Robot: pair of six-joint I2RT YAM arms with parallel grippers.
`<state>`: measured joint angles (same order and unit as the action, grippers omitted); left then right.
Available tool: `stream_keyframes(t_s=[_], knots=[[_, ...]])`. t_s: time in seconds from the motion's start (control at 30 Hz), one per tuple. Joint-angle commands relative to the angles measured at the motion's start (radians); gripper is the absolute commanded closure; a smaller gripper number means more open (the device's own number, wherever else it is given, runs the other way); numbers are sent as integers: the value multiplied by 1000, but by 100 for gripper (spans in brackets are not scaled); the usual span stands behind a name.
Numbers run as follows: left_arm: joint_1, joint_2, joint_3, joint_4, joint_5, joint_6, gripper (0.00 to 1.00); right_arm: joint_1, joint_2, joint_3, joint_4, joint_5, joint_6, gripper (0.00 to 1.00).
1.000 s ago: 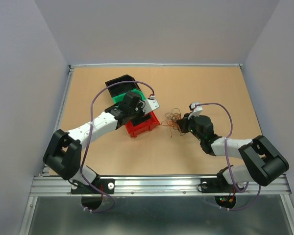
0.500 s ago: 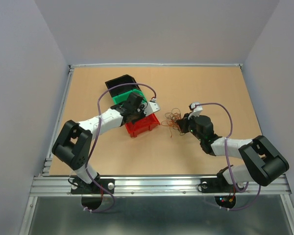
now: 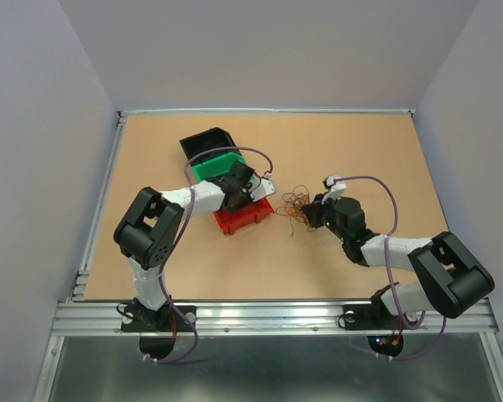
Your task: Untangle the cables
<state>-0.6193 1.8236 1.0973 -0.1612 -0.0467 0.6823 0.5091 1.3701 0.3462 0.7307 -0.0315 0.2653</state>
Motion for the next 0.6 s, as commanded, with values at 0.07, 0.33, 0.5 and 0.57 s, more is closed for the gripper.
stream_keyframes(t_s=[0.07, 0.33, 0.5, 0.57], knots=[[26, -115, -40, -43, 34, -36, 79, -3, -11, 16, 35, -5, -1, 95], [53, -259, -65, -35, 77, -47, 55, -3, -22, 13, 36, -27, 0, 96], [66, -345, -89, -38, 120, -35, 50, -3, -16, 16, 41, -34, 3, 96], [70, -368, -91, -38, 130, -36, 48, -3, -14, 16, 44, -39, 5, 96]])
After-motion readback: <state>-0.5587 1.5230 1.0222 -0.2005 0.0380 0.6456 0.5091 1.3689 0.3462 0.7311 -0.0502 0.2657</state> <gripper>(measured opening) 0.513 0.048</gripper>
